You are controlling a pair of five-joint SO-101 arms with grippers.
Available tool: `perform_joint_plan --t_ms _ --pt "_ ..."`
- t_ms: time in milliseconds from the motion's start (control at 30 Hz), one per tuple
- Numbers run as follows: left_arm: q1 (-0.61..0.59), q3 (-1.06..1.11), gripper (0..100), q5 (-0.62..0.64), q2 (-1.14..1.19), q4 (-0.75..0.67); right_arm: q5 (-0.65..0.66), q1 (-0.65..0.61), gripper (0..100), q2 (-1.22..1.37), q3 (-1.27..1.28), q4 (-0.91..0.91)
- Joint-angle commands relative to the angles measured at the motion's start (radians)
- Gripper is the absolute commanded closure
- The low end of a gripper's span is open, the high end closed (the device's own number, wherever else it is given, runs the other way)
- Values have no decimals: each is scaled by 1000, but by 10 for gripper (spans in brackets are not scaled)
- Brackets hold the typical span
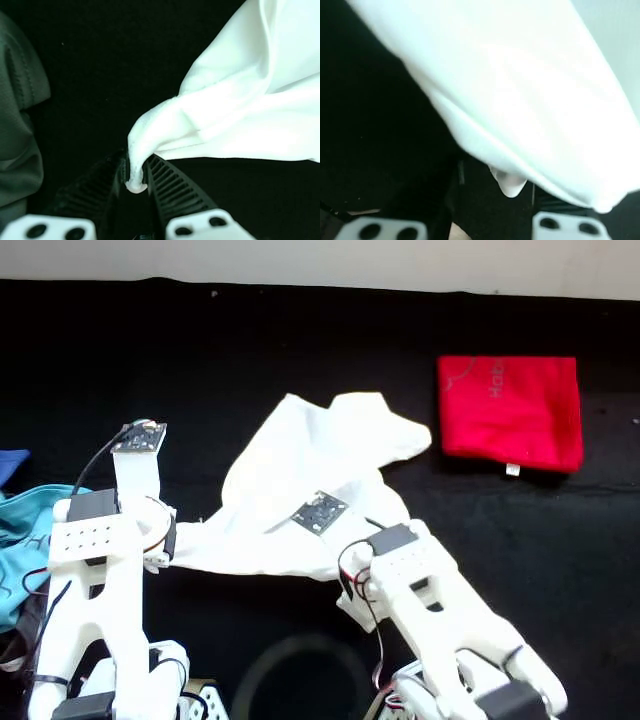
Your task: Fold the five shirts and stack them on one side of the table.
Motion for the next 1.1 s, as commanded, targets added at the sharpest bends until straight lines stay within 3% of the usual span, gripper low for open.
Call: perform_joint_plan --t_ms 0,200,367,567,767,900,1067 --pt "-12 -27 991 0 -15 -8 -9 58 800 70 -4 -62" --pt "-12 -27 991 0 -15 -8 -5 120 822 97 -4 -104" --pt "-12 -18 991 0 -8 -8 -5 153 998 96 -4 -101" --pt "-4 33 991 0 -13 -9 -5 211 993 51 -25 -33" --pt "16 28 991 0 -15 -5 44 374 993 -257 -189 157" --pt "157 31 991 0 -7 57 212 521 993 -409 -249 208" --pt "386 27 989 3 -7 49 281 605 993 -427 -193 199"
